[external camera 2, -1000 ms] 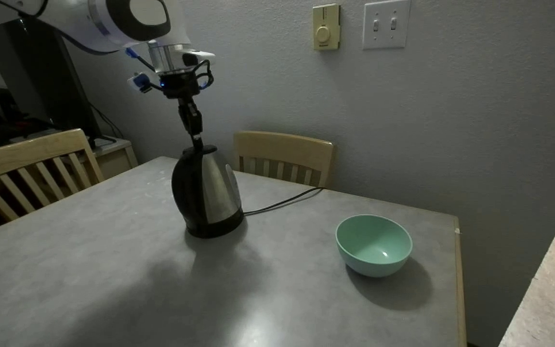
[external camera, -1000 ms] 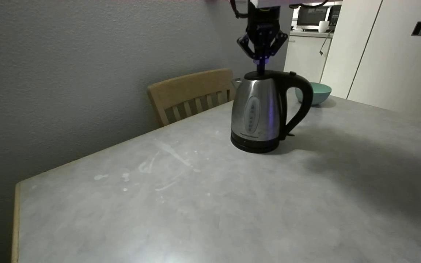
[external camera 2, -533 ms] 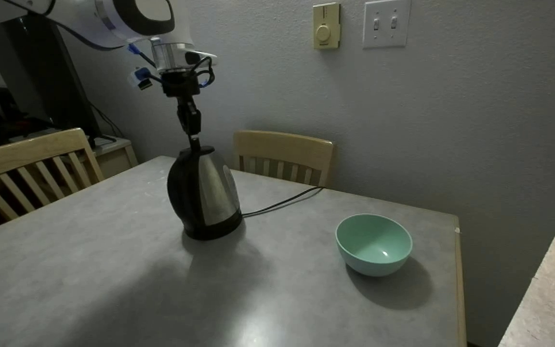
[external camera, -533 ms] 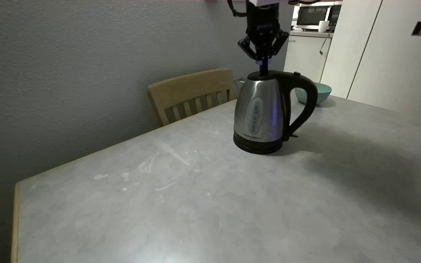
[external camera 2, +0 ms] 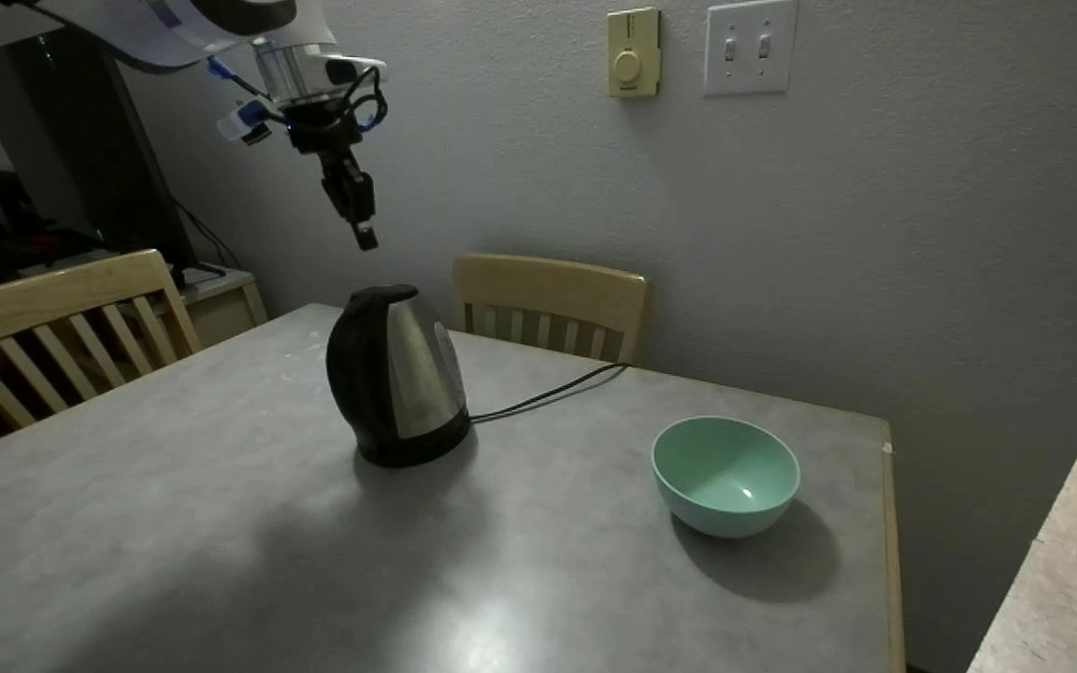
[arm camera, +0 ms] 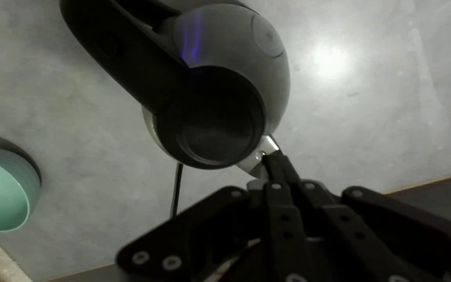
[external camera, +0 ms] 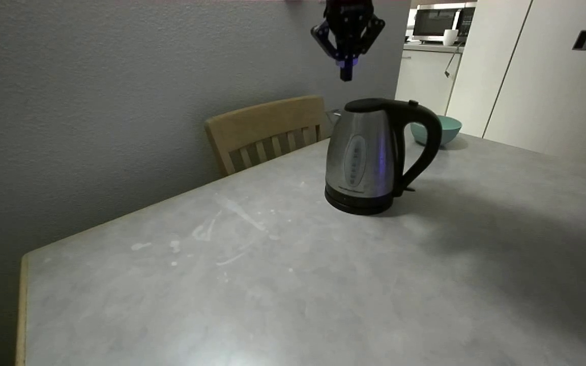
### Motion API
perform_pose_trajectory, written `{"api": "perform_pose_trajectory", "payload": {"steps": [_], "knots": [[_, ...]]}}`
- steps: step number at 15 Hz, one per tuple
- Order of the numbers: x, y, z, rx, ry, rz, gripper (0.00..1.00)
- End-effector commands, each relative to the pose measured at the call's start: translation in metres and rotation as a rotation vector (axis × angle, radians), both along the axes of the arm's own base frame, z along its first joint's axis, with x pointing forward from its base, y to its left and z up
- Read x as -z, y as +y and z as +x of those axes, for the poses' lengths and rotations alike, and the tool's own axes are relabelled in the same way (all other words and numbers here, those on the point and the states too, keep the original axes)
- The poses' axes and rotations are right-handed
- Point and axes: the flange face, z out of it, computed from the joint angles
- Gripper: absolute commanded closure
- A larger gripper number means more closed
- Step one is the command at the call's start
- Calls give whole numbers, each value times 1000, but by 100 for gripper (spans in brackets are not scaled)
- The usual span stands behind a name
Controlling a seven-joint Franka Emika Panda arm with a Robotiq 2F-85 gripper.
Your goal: Close the kettle
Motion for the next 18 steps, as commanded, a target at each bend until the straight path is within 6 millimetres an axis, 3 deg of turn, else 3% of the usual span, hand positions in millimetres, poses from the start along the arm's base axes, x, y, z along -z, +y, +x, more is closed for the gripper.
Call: {"api": "perform_pose_trajectory", "payload": {"steps": [1, 8, 9, 10, 12, 18], "knots": [[-31, 5, -24, -12, -56, -2, 100], [-53, 3, -43, 24, -68, -1, 100], [-53, 4, -45, 29, -62, 2, 74], [-53, 4, -46, 32, -62, 3, 73], [-51, 4, -48, 29, -54, 1, 61], [-46, 6, -52, 26, -34, 3, 18]]}}
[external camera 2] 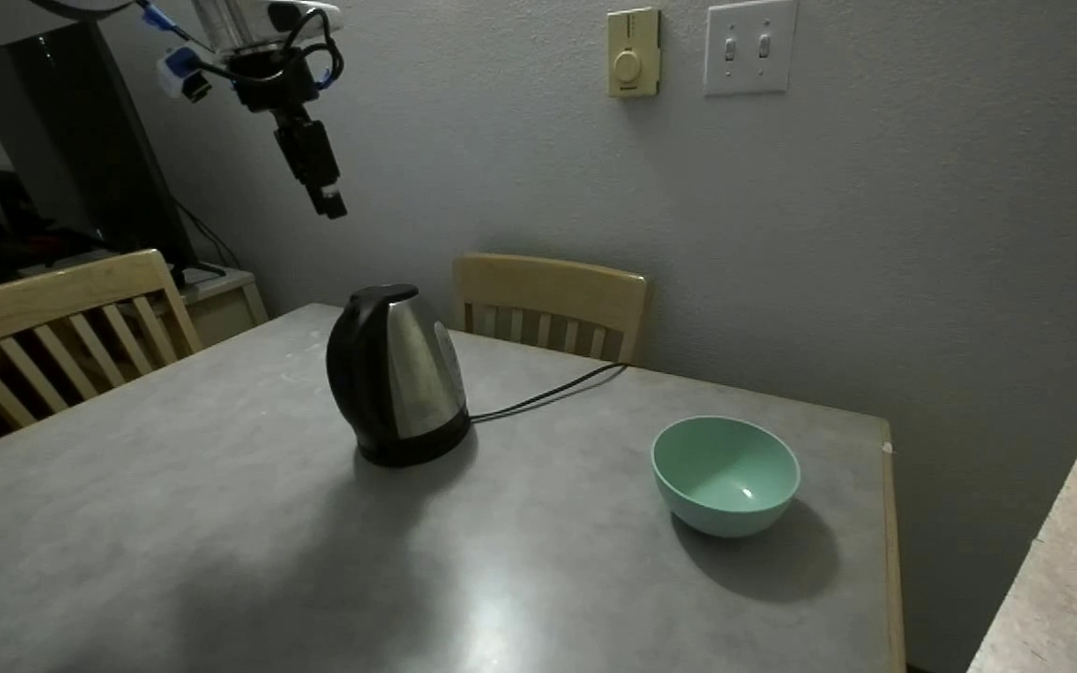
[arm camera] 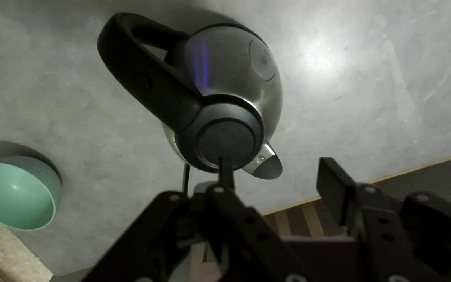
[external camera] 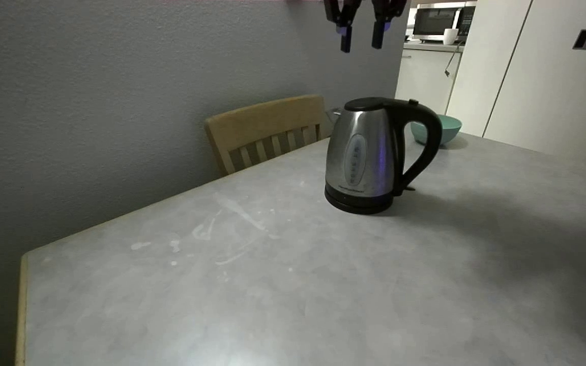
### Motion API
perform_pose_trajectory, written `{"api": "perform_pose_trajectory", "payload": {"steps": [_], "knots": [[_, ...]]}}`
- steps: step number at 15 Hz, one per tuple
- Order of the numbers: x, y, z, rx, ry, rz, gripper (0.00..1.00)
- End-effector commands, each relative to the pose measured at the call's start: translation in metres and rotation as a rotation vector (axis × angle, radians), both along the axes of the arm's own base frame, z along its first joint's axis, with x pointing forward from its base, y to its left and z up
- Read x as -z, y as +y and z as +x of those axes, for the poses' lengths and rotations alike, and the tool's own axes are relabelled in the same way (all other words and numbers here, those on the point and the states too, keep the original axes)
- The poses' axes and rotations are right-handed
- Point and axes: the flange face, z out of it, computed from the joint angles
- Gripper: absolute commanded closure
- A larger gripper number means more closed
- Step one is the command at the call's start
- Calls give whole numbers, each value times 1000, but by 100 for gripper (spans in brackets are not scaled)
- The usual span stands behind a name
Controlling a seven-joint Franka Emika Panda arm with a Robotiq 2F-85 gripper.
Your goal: Close the kettle
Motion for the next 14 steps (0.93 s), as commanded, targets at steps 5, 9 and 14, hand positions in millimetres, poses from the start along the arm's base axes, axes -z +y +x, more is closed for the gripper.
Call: {"api": "perform_pose_trajectory", "payload": {"steps": [5, 9, 14], "knots": [[4, 1, -12, 3, 17, -10, 0], [7, 1, -13, 1, 26, -6, 0], [9, 2, -3, -2, 23, -1, 0]]}}
